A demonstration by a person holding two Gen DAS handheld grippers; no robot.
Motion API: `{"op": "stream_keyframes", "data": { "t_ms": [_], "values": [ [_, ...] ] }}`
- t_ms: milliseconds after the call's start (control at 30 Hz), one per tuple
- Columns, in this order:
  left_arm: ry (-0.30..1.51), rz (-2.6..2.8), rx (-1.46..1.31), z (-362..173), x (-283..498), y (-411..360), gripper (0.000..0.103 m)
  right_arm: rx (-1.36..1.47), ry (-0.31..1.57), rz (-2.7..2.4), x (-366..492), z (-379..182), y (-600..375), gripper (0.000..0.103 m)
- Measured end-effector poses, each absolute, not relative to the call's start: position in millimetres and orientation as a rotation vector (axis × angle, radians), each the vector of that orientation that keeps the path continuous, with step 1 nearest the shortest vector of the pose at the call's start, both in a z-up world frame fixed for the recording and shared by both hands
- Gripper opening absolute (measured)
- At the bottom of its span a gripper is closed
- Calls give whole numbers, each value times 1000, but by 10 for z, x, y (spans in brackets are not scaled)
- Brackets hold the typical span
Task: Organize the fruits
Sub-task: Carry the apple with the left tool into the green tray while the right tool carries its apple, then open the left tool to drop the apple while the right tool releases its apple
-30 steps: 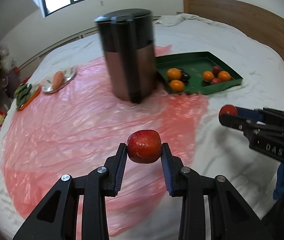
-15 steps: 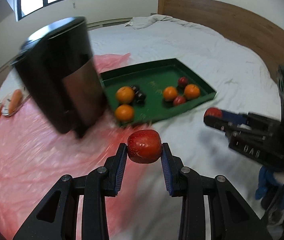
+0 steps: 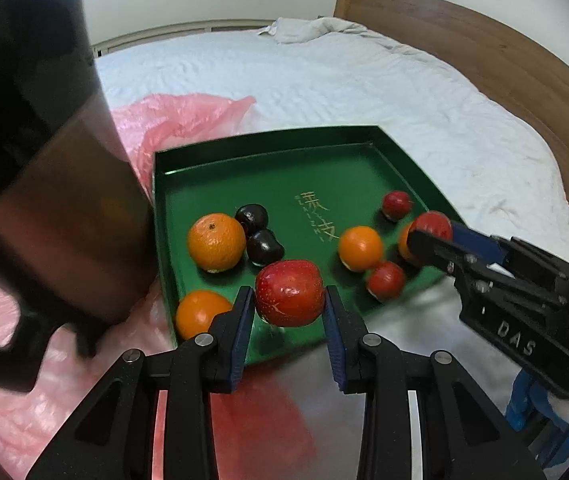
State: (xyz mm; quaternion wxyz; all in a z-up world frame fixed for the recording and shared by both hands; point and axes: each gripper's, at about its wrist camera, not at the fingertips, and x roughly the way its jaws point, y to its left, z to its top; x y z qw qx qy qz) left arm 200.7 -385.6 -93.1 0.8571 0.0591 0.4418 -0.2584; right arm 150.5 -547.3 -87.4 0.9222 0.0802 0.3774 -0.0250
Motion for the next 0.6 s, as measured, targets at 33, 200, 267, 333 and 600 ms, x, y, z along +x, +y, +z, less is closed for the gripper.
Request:
{"op": "stream_keyframes", "data": {
  "t_ms": [33,200,267,333,600],
  "values": [
    [932,-541,127,-984,2042,-3878,30,164,778,-61,1560,-900,-5493,30],
    [953,-532,128,-1165,2164,-3930,30,137,793,-99,1842,-1039,-5569,30],
    [963,-532,135,-1233,2182,-3974,30,119,808,-105,1932,-1105,-5565,30],
    [958,-531,153,-1258,2166,-4008,30,112,819,-108,1990,-1152,-5564,30],
    [981,-526,193,-1335,2132,-4094,30,71,849,-113,2055,-1213,-5535,30]
  ]
}}
